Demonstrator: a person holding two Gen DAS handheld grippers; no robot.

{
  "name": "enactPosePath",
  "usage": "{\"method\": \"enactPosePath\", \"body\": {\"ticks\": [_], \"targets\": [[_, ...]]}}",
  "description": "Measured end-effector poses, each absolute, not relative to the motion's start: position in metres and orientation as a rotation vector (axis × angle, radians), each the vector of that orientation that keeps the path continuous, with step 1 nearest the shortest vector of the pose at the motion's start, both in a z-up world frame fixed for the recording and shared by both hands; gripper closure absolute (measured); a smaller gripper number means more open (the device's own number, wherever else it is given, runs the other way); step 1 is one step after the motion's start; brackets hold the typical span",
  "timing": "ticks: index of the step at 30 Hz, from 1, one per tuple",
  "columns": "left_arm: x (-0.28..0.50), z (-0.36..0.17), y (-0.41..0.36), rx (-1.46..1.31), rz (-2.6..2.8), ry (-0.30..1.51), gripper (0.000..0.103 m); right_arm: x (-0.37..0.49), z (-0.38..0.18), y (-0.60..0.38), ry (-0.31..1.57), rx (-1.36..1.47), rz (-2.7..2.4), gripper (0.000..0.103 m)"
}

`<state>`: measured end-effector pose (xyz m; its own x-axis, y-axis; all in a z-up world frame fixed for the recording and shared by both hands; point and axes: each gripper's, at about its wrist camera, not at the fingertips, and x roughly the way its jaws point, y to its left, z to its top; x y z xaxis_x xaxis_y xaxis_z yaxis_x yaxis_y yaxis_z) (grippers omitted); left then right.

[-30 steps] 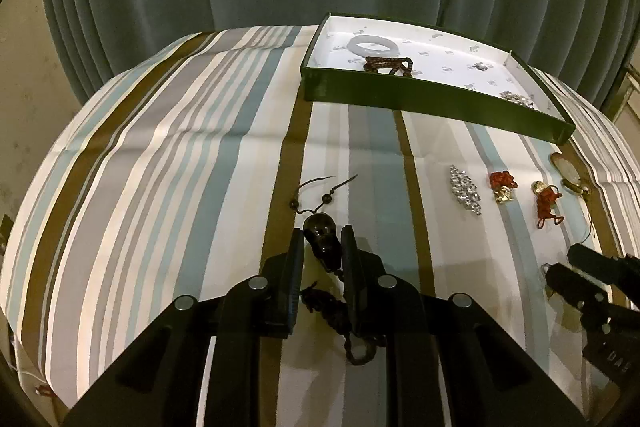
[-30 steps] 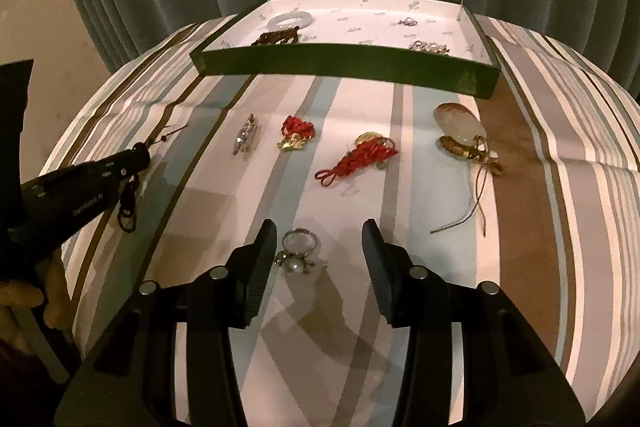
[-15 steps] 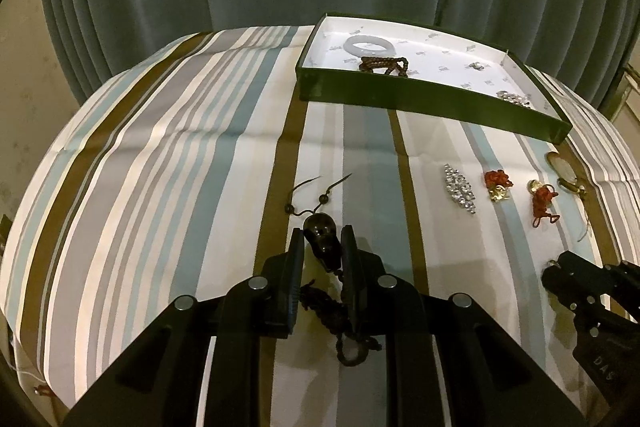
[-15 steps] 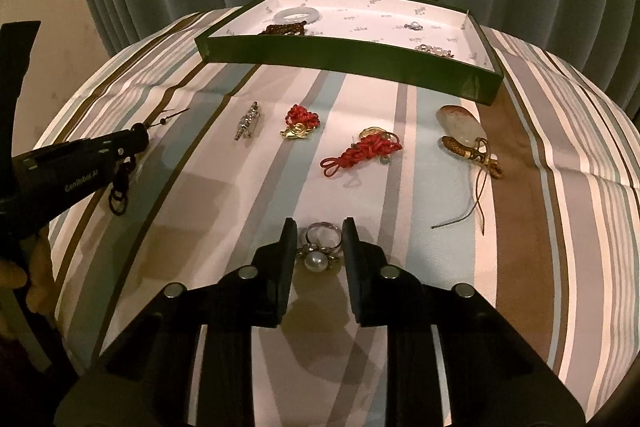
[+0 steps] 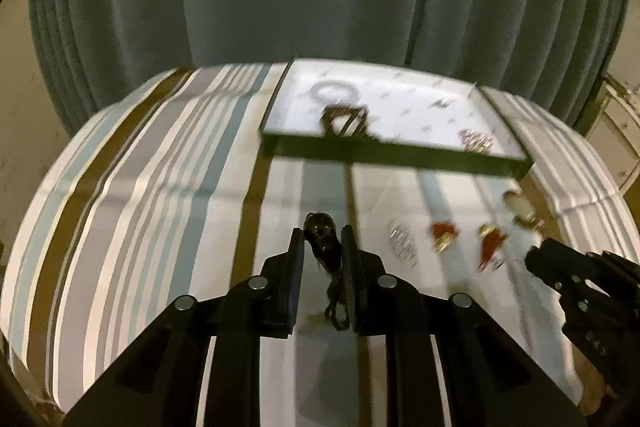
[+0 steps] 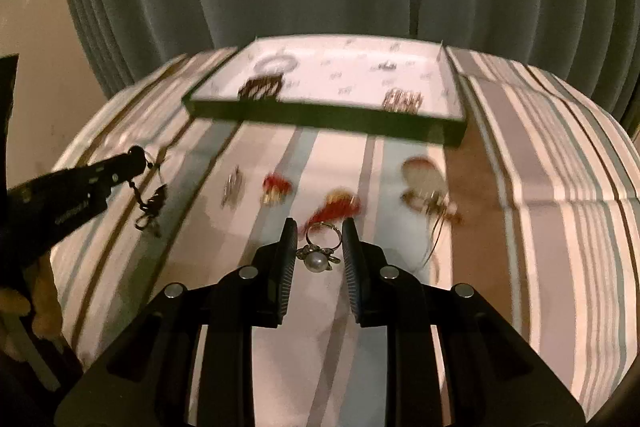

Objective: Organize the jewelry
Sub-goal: 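Drop the black pendant into the box with the left tool while the right tool drops the ring there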

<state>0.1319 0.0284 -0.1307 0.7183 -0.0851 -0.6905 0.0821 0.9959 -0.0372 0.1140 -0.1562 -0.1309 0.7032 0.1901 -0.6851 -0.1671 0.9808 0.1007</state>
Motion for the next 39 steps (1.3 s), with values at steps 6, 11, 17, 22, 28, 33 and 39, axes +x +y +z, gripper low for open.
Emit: {"method": "enactPosePath", "body": {"ticks": [6,11,17,22,28,33,39], "targets": [[0.160,-0.101,0.006,0.015,-0.146,0.696,0.084,0.146,-0.098,-0.172,0.688,0.072,0.172,0.080],[0.204,-0.085,-0.018,0.042,-0.176,0.649,0.084,0.188,-0.073,-0.183,0.628,0.083,0.137,0.080],[0.263,-0.089,-0.037,0.029,-0.183,0.667,0.084,0.254,-0.068,-0.197,0.622,0.095,0.110,0.080],[0.307,-0.118,-0.054,0.057,-0.171,0.730,0.084,0.300,-0.098,-0.203,0.703,0.083,0.095,0.080],[0.342,-0.156,-0.063,0.075,-0.183,0.858,0.084,0.333,-0.134,-0.209,0.797,0.062,0.070,0.080],[0.351,-0.172,-0.062,0.084,-0.159,0.910,0.073,0.342,-0.144,-0.209,0.821,0.053,0.072,0.076],[0.339,-0.160,-0.053,0.038,-0.153,0.895,0.048,0.332,-0.129,-0.206,0.786,0.047,0.078,0.071]]}}
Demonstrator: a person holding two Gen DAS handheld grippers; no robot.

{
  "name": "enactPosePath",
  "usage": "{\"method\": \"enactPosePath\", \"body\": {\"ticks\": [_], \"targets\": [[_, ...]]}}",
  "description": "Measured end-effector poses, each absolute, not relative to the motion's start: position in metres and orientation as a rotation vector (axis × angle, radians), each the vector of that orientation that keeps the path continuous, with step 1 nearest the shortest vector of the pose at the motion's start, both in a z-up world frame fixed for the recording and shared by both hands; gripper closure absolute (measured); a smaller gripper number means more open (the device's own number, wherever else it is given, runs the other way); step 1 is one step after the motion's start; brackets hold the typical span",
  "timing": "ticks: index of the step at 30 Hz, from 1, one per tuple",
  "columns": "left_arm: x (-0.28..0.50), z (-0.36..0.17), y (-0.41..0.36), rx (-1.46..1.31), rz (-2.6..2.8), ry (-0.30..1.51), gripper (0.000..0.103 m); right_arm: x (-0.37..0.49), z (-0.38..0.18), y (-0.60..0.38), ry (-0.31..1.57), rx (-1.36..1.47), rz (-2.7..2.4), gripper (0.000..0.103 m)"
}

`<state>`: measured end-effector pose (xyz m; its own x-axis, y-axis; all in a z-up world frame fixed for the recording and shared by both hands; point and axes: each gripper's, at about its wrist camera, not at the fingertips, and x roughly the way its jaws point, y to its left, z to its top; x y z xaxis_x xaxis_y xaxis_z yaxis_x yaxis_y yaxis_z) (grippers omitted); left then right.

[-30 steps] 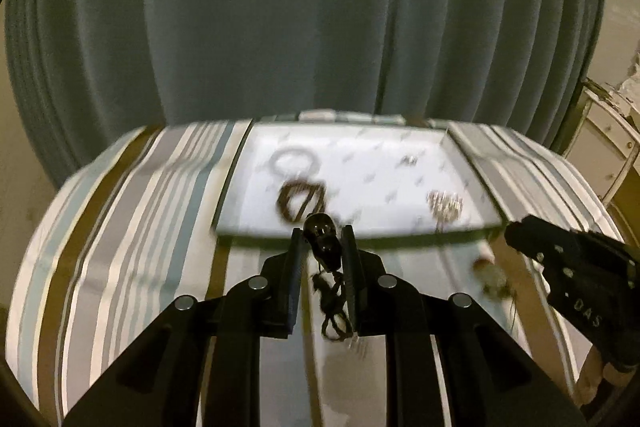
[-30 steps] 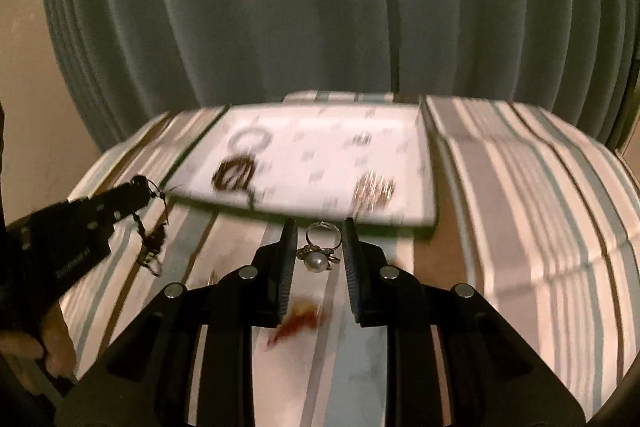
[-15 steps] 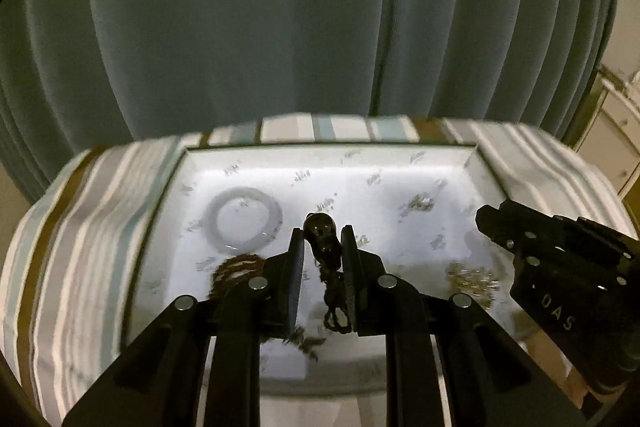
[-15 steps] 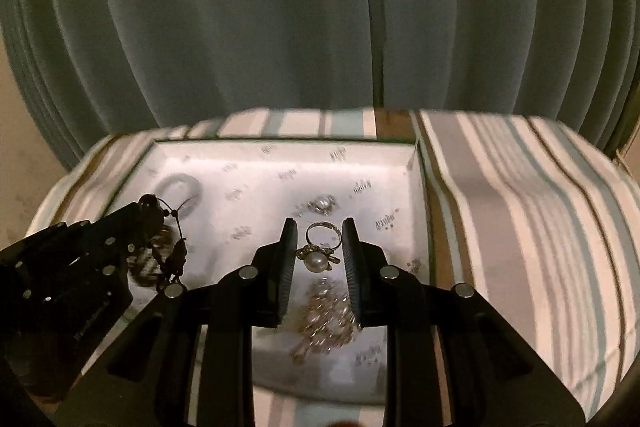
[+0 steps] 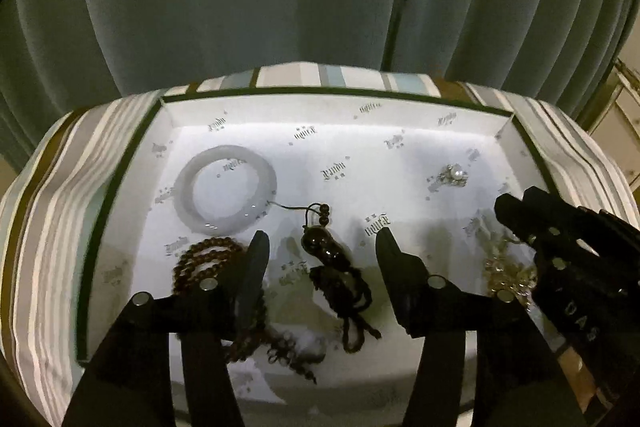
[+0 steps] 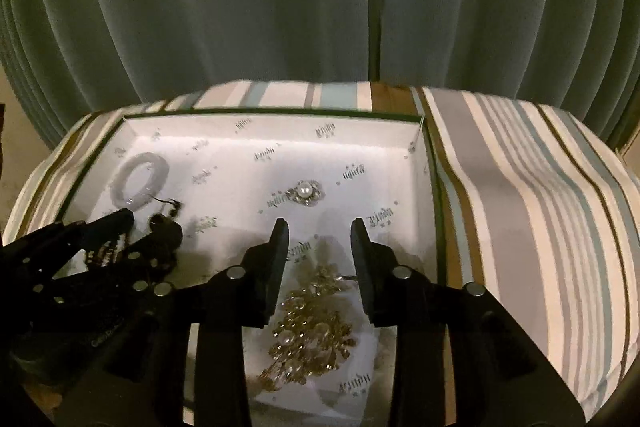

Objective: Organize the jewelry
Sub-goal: 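Drop the black pendant into the box with the left tool while the right tool drops the ring there, then grasp the rhinestone brooch with the left tool while the right tool grasps the jade pendant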

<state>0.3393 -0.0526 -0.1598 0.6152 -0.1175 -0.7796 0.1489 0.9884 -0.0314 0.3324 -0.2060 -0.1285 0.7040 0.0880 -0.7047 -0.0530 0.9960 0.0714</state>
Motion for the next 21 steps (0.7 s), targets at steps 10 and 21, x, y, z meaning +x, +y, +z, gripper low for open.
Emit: {"method": "enactPosePath", "body": {"ticks": [10,21], "targets": [[0.277,-0.126,-0.030,0.011,-0.173,0.835,0.044,0.269,-0.100,-0.212,0.754,0.042,0.080,0.064],[0.190,-0.144,-0.004,-0.018,-0.148,0.840,0.042,0.197,-0.148,-0.207,0.839,0.028,0.047,0.064]]}}
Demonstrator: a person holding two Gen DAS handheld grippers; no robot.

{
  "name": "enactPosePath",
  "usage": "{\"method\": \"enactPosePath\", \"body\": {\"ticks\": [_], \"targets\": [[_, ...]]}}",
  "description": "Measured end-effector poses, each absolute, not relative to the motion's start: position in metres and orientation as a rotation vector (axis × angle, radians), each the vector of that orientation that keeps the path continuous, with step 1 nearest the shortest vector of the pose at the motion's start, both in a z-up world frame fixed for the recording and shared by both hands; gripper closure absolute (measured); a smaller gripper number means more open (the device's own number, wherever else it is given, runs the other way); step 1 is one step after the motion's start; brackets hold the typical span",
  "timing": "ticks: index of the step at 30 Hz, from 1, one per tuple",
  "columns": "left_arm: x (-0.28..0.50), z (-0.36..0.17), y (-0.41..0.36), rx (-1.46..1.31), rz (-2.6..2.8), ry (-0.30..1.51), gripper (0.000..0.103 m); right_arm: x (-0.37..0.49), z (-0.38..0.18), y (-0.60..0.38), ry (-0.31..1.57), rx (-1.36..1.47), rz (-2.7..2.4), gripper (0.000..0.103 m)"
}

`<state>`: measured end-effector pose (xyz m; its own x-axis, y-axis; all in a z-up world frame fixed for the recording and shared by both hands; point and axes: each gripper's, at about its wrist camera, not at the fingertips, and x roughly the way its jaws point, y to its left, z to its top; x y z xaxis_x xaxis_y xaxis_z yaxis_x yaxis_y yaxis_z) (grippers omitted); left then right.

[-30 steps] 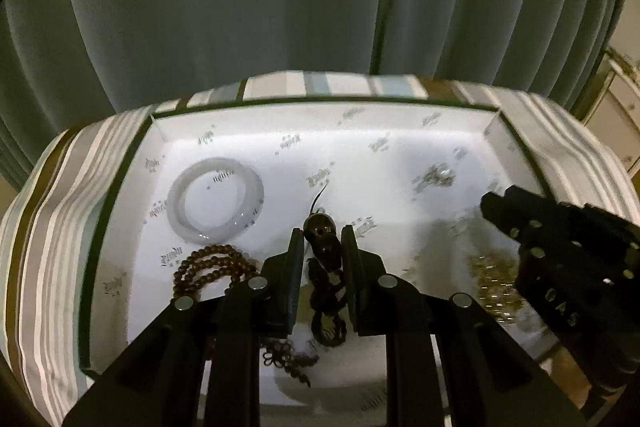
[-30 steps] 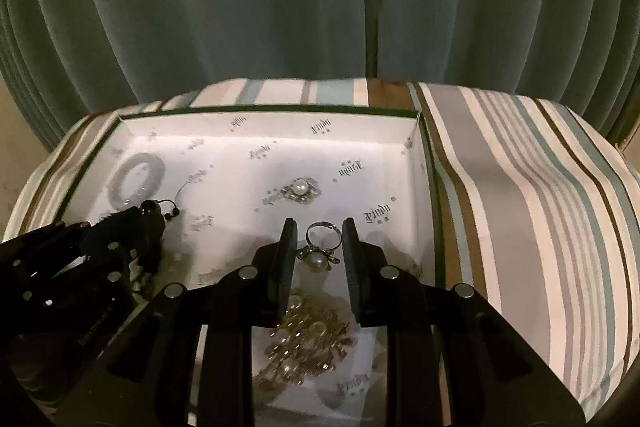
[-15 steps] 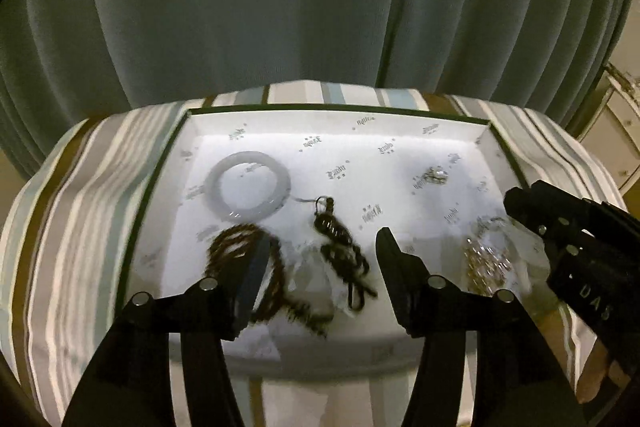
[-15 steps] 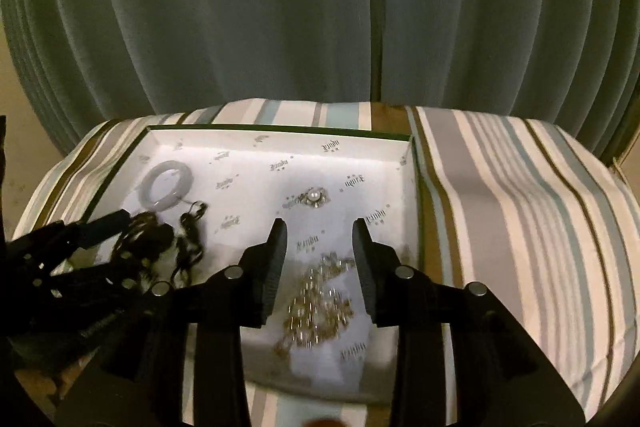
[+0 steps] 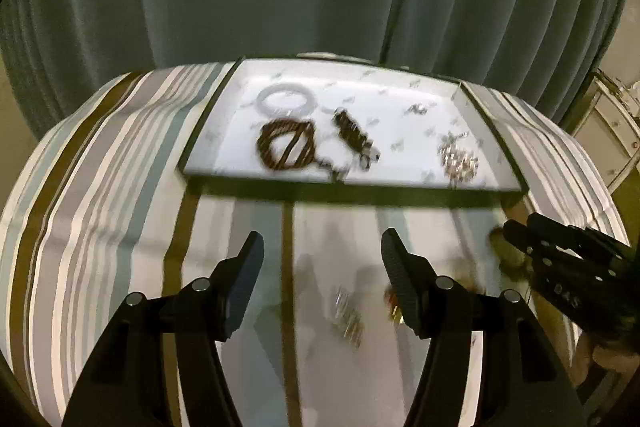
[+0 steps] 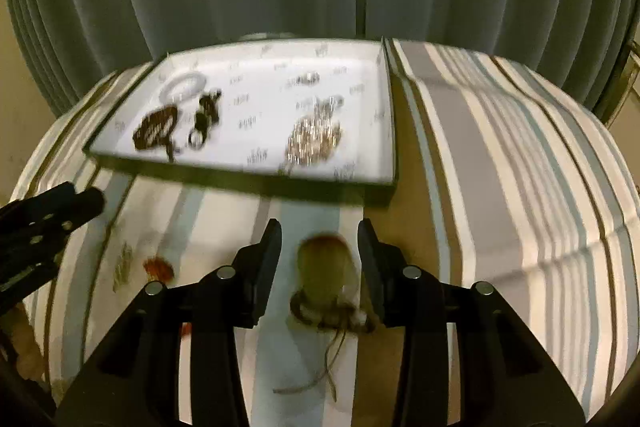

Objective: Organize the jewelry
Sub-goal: 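Grasp the rhinestone brooch with the left tool while the right tool grasps the jade pendant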

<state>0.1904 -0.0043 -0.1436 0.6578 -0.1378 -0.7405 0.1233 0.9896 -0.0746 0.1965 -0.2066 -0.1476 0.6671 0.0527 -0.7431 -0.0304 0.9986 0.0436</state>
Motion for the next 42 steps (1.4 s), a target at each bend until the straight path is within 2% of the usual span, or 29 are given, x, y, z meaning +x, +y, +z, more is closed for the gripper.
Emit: {"method": "enactPosePath", "body": {"ticks": [3,6,9,10,15,18,19,20,41,42], "targets": [[0.175,-0.148,0.002,-0.010,-0.125,0.839,0.042,0.191,-0.157,-0.208,0.848,0.030,0.038,0.063],[0.168,-0.152,0.012,-0.020,-0.104,0.840,0.036,0.187,-0.162,-0.210,0.850,0.033,0.026,0.062],[0.164,-0.156,0.020,-0.032,-0.087,0.848,0.036,0.190,-0.168,-0.213,0.857,0.042,0.020,0.060],[0.163,-0.157,0.022,-0.034,-0.082,0.851,0.036,0.191,-0.169,-0.214,0.857,0.045,0.020,0.055],[0.162,-0.162,0.029,-0.042,-0.064,0.858,0.036,0.192,-0.172,-0.213,0.848,0.020,0.012,0.054],[0.163,-0.166,0.032,-0.047,-0.055,0.870,0.036,0.191,-0.173,-0.213,0.837,0.000,0.005,0.058],[0.162,-0.167,0.033,-0.049,-0.054,0.874,0.036,0.191,-0.173,-0.212,0.833,-0.011,0.001,0.066],[0.162,-0.168,0.033,-0.050,-0.053,0.877,0.036,0.190,-0.173,-0.212,0.829,-0.017,0.002,0.069],[0.161,-0.168,-0.007,0.016,-0.127,0.875,0.037,0.152,-0.170,-0.231,0.807,0.022,-0.016,0.070],[0.163,-0.169,-0.011,0.023,-0.132,0.876,0.041,0.151,-0.170,-0.230,0.804,0.020,-0.015,0.070]]}}
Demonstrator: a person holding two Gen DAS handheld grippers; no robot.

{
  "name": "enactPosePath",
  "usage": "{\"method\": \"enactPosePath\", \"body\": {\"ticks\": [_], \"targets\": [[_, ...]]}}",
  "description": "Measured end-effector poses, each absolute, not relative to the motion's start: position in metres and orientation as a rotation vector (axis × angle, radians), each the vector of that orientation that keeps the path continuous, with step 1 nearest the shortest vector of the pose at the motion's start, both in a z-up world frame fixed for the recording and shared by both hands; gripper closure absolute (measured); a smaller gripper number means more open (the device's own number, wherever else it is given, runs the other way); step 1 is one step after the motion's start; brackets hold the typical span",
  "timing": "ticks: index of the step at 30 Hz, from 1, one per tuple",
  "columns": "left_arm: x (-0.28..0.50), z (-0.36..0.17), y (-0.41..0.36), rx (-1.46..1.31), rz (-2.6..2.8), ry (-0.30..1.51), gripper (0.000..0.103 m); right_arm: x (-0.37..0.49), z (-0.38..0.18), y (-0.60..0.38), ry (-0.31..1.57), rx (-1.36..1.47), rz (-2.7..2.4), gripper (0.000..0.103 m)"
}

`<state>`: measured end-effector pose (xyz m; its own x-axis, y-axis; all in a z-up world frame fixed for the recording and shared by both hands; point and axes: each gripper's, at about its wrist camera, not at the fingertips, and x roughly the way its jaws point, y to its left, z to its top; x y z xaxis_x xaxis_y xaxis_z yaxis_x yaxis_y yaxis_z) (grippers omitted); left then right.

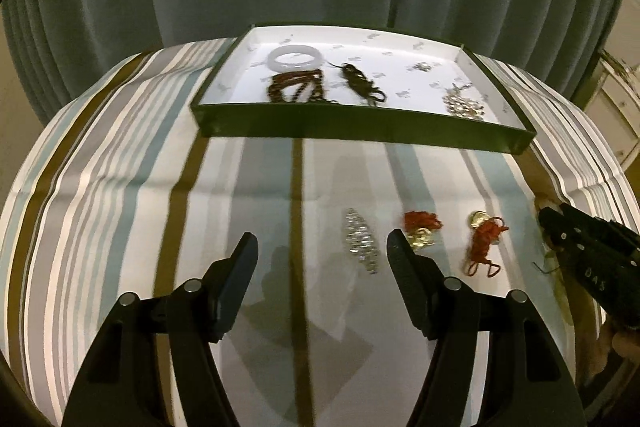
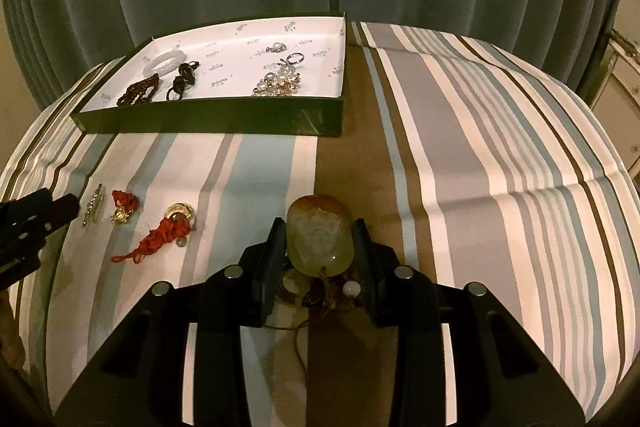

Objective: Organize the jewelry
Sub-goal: 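Grasp the rhinestone brooch with the left tool while the right tool grasps the jade pendant, then release the brooch into the box with the left tool while the right tool releases the jade pendant there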

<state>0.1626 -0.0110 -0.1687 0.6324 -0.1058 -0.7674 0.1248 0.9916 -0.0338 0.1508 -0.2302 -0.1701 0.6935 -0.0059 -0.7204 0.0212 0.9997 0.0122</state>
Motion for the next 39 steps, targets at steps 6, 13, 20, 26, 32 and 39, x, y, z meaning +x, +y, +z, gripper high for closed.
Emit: {"method": "enactPosePath", "body": {"ticks": [6,13,20,26,32,39], "targets": [[0.171,-0.179,-0.022,0.055,-0.133,0.900,0.060,0.147,-0.167,-0.231,0.791,0.027,-0.004,0.070],[0.169,-0.182,-0.030,0.112,-0.131,0.887,0.077,0.147,-0.169,-0.233,0.794,0.043,0.001,0.070],[0.168,-0.183,-0.031,0.152,-0.135,0.860,0.090,0.147,-0.170,-0.232,0.794,0.045,0.001,0.070],[0.167,-0.182,-0.029,0.147,-0.137,0.861,0.090,0.147,-0.170,-0.230,0.794,0.040,0.001,0.070],[0.163,-0.178,-0.025,0.142,-0.136,0.850,0.090,0.146,-0.168,-0.225,0.792,0.033,0.006,0.070],[0.158,-0.160,-0.025,0.134,-0.157,0.799,0.090,0.146,-0.159,-0.220,0.776,0.033,0.021,0.070]]}}
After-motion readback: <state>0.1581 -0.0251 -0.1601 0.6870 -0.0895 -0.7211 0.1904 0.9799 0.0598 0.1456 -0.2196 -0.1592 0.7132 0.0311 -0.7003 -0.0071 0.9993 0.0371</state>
